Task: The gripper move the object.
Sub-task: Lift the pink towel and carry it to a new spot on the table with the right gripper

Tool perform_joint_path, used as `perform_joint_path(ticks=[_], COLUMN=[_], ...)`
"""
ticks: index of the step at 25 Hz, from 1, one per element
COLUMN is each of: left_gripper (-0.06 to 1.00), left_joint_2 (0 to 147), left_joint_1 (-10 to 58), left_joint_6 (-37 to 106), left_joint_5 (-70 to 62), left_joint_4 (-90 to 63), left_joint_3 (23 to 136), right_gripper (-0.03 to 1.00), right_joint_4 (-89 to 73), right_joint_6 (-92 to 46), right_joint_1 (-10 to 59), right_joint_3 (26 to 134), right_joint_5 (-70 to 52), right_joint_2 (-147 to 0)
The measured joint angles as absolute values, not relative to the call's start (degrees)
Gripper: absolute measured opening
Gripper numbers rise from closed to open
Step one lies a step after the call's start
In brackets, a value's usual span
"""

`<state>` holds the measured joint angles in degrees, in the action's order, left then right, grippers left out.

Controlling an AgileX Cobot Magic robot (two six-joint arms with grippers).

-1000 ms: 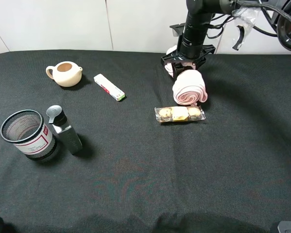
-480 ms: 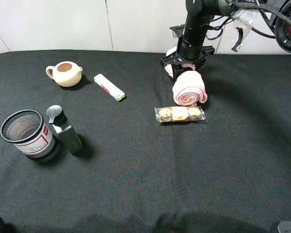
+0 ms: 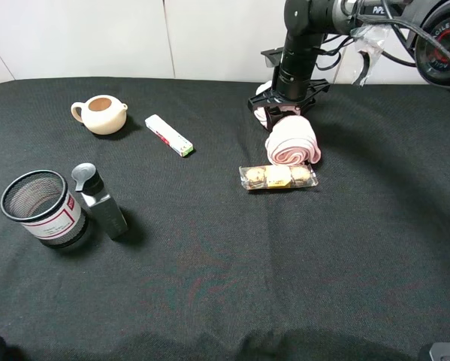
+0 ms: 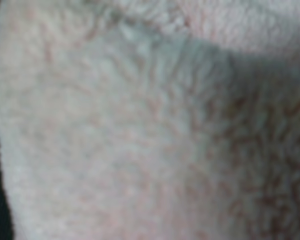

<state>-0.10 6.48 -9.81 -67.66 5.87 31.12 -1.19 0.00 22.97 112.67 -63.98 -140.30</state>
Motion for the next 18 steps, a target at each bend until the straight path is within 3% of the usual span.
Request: perform_joint_path(ticks=[18], left_gripper=[0.83], left_joint_2=[-0.1], left_joint_1=[6.5], left_joint_6=[-9.8], left_joint_5=[-67.7], left_joint_4=[5.9], left_joint_3=[31.1], right_gripper=[0.39], right_joint_4=[-1.3], right_joint_6=[0.0], right_joint_1=[23.0], right_joint_3=[113.2], right_joint_5=[-64.1], right_joint_2=[-140.6])
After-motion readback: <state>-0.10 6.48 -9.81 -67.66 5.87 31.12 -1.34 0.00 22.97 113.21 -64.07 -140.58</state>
